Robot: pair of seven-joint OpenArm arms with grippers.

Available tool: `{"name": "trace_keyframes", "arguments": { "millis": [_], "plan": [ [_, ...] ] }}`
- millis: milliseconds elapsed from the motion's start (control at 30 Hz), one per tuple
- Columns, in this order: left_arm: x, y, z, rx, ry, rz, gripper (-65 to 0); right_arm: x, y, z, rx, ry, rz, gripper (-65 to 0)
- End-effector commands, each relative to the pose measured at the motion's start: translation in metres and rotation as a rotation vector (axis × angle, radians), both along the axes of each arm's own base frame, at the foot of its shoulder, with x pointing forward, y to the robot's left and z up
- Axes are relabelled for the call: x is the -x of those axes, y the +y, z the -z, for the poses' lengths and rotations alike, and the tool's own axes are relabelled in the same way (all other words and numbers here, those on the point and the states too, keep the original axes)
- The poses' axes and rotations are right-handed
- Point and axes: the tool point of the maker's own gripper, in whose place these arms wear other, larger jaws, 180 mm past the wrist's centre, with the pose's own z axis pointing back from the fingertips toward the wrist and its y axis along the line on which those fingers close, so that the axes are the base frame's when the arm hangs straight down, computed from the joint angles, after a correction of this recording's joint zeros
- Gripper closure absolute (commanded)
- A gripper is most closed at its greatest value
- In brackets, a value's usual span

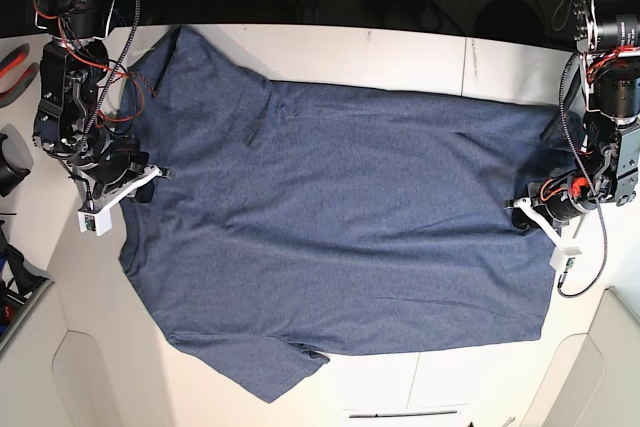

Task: Layout the t-shirt on the table in an organized manner, then fold the t-shirt properly
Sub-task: 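Lower the shirt and drag both grippers back toward the hem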

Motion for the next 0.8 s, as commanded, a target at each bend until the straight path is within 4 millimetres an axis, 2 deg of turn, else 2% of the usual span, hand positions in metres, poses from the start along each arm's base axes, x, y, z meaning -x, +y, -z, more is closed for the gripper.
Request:
{"name": "trace_keyframes", "arguments": {
  "millis": [0,167,367,567,767],
  "plan": [
    [-0.008,0.008,-0.012,-0.017,-0.019,0.002,0.0,-0.015,-0.006,-0.011,0.011,-0.042,0.009,0.0],
    [-0.011,0.009,-0.014,-0.017,-0.037,-0.002,0.0,-0.027,-0.005,-0.002,-0.015,-0.026,0.029,0.0],
    [-0.012,0.009,-0.016,-0.017,-0.05,-0.004,0.0,-0.052,-0.005,-0.019,-0.024,-0.068,0.032,0.0],
    [-0.017,0.01,-0.02,-0.015,-0.085,-0.01,0.0,-0.053,-0.003,-0.021,-0.048,-0.075,0.038,0.0],
    [-0.035,0.011,-0.043,0.013,-0.244,-0.042,0.0,-0.056,0.003,-0.031,-0.092,-0.11,0.012,0.0]
  ]
}}
